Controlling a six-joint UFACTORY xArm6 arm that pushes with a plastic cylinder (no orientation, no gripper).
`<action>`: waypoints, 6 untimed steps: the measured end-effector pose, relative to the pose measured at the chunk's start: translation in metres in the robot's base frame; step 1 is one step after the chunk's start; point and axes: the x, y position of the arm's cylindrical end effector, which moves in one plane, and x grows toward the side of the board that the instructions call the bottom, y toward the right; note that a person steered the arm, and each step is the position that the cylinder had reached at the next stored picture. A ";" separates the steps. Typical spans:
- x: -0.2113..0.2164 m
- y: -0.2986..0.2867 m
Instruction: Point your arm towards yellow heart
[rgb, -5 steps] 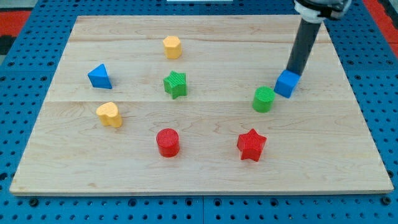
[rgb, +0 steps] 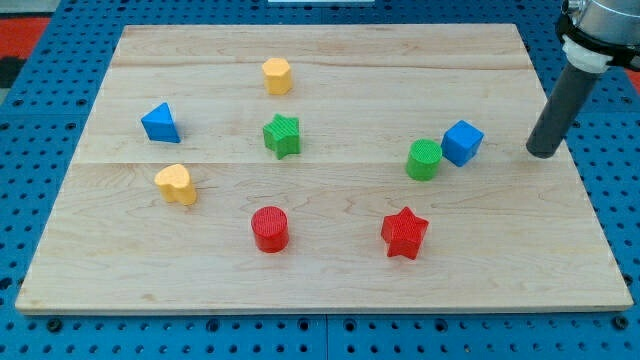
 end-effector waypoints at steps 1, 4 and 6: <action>0.039 -0.001; 0.060 -0.152; 0.022 -0.277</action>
